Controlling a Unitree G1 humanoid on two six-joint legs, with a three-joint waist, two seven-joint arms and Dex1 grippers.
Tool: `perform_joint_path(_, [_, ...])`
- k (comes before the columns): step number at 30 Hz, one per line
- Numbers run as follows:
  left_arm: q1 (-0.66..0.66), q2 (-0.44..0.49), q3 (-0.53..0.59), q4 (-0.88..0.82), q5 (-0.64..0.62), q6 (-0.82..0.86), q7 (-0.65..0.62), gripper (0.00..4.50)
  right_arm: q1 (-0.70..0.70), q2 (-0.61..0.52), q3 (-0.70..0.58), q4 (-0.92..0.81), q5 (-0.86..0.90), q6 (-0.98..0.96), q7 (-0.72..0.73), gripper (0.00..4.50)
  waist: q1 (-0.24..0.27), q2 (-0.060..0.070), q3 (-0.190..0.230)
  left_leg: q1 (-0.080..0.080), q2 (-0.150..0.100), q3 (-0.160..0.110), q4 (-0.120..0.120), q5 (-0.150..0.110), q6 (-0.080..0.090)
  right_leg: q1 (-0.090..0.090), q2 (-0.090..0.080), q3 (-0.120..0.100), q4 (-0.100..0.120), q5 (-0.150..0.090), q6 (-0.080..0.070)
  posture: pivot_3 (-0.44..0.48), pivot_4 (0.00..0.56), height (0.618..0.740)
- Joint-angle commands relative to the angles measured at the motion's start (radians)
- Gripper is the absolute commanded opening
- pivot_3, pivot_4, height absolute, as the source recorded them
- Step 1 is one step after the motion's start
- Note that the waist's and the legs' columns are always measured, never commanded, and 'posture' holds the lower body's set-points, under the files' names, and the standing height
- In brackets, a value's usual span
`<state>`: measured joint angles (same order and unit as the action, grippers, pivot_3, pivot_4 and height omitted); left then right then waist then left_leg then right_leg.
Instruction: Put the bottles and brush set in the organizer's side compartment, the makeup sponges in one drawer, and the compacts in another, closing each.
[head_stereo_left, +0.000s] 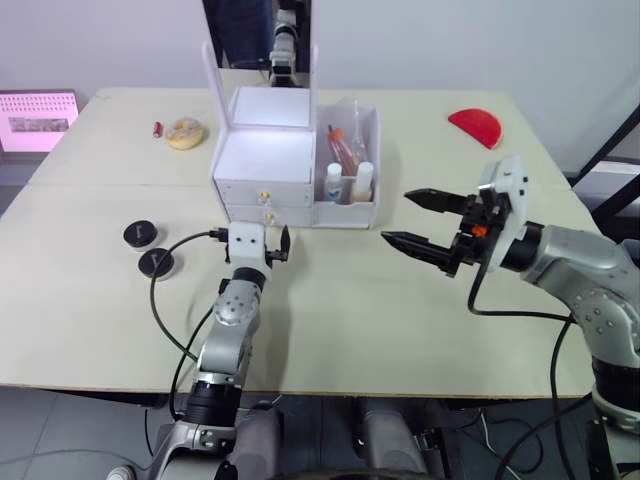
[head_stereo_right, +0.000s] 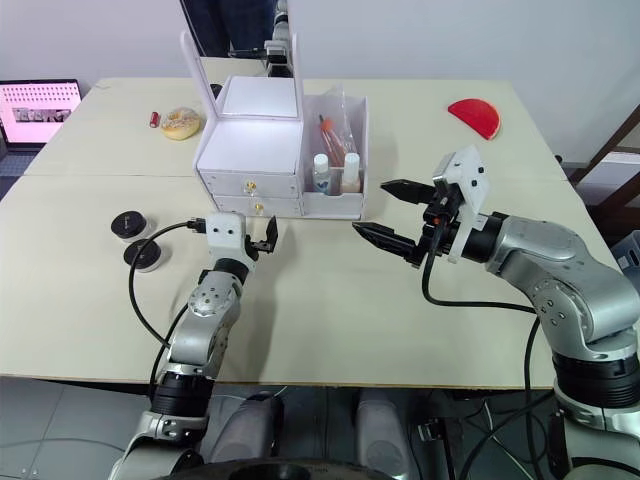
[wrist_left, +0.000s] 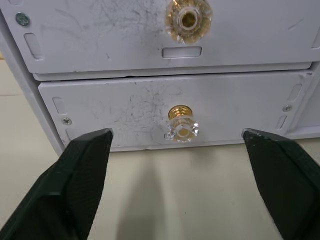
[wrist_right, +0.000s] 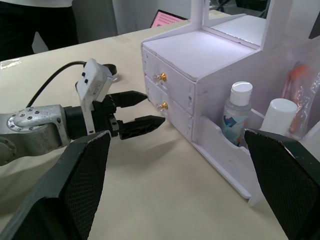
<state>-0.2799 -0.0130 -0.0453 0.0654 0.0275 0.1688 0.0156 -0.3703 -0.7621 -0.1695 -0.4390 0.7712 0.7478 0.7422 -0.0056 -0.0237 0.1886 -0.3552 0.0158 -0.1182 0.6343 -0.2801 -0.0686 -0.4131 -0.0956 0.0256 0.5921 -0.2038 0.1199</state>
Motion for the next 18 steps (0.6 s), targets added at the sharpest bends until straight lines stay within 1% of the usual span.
perform_joint_path(1, [-0.033, -0.005, -0.002, 0.015, 0.007, -0.036, 0.004, 4.04, -0.007, -0.008, -0.036, -0.045, 0.021, -0.004, -0.005, 4.5, -0.001, 0.0, 0.0, 0.0, 0.0, 0.0, 0.0, 0.0, 0.0, 0.0, 0.0, 0.0, 0.0, 0.0, 0.0, 0.0, 0.15, 0.739])
perform_joint_path(6, [-0.065, -0.004, 0.006, 0.066, 0.003, -0.065, 0.008, 4.04, -0.006, -0.01, -0.039, -0.05, 0.021, 0.001, -0.011, 4.5, -0.001, 0.0, 0.0, 0.0, 0.0, 0.0, -0.001, 0.0, 0.0, 0.0, 0.0, 0.0, -0.001, 0.0, 0.0, 0.0, 0.15, 0.739])
perform_joint_path(7, [-0.069, -0.004, 0.007, 0.07, 0.001, -0.072, 0.005, 3.8, -0.005, -0.01, -0.041, -0.052, 0.021, 0.001, -0.012, 4.5, -0.001, 0.0, 0.0, 0.0, 0.0, 0.0, -0.001, 0.0, 0.0, 0.0, 0.0, 0.0, -0.001, 0.0, 0.0, 0.0, 0.15, 0.739])
perform_joint_path(9, [-0.071, -0.004, 0.007, 0.073, 0.0, -0.079, 0.004, 3.18, -0.003, -0.011, -0.044, -0.054, 0.02, 0.001, -0.014, 4.5, -0.001, 0.0, 0.0, 0.0, 0.0, 0.0, -0.002, 0.0, 0.0, 0.0, 0.0, 0.0, -0.001, 0.0, 0.0, 0.0, 0.15, 0.739])
perform_joint_path(12, [-0.068, -0.004, 0.001, 0.069, 0.003, -0.087, 0.0, 1.66, 0.003, -0.011, -0.046, -0.057, 0.019, 0.001, -0.015, 4.5, -0.001, 0.0, 0.0, 0.0, 0.0, 0.0, -0.002, 0.0, 0.0, 0.0, 0.0, 0.0, -0.002, 0.0, 0.0, 0.0, 0.15, 0.739])
perform_joint_path(14, [-0.065, -0.005, 0.0, 0.067, 0.003, -0.089, -0.001, 0.53, 0.007, -0.01, -0.047, -0.059, 0.02, 0.001, -0.016, 4.5, 0.0, 0.0, 0.0, -0.001, 0.0, 0.0, -0.002, 0.0, 0.0, 0.0, 0.0, 0.0, -0.003, 0.0, 0.0, 0.0, 0.15, 0.739])
perform_joint_path(15, [-0.063, -0.005, -0.002, 0.065, 0.004, -0.09, 0.0, 0.26, 0.009, -0.009, -0.046, -0.061, 0.019, 0.001, -0.017, 4.5, 0.0, 0.0, 0.0, -0.001, 0.0, 0.0, -0.002, 0.0, 0.0, 0.0, 0.0, 0.0, -0.003, 0.0, 0.0, 0.0, 0.15, 0.739])
perform_joint_path(18, [-0.052, -0.004, -0.007, 0.053, 0.007, -0.095, -0.003, 0.27, 0.012, -0.006, -0.041, -0.061, 0.016, -0.001, -0.018, 4.5, 0.0, 0.0, 0.0, -0.001, 0.0, 0.0, -0.002, 0.0, 0.0, 0.0, 0.0, 0.0, -0.004, 0.0, 0.0, 0.0, 0.15, 0.739])
